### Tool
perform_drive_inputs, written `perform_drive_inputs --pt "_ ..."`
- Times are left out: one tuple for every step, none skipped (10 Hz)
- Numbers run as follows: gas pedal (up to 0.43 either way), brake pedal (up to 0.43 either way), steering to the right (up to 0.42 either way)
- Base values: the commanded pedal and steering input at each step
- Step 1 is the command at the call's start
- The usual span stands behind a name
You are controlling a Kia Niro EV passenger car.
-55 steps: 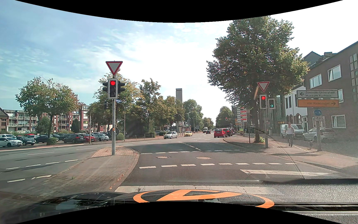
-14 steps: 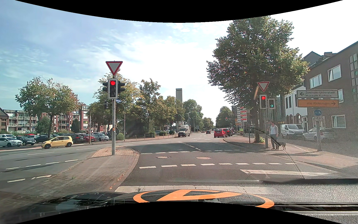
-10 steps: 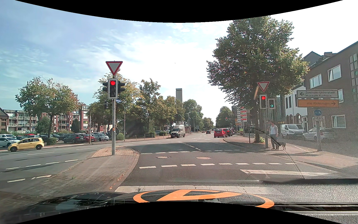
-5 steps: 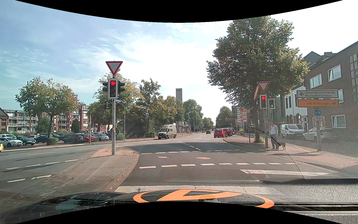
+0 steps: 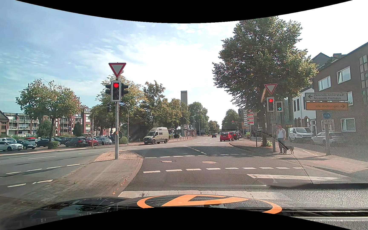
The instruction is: Follow the waypoints while adhering to traffic rules and regulations
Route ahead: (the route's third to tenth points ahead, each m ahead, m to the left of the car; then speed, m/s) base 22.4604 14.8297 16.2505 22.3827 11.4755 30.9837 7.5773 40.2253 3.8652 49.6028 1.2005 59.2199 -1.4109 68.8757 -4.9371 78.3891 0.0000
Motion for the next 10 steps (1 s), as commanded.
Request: perform_drive_inputs --pt "0.000 0.299 -0.012" --pt "0.000 0.299 -0.012" --pt "0.000 0.299 -0.012" --pt "0.000 0.299 -0.012" --pt "0.000 0.299 -0.012" --pt "0.000 0.299 -0.012" --pt "0.000 0.299 -0.012" --pt "0.000 0.299 -0.012" --pt "0.000 0.299 -0.012" --pt "0.000 0.299 -0.013"
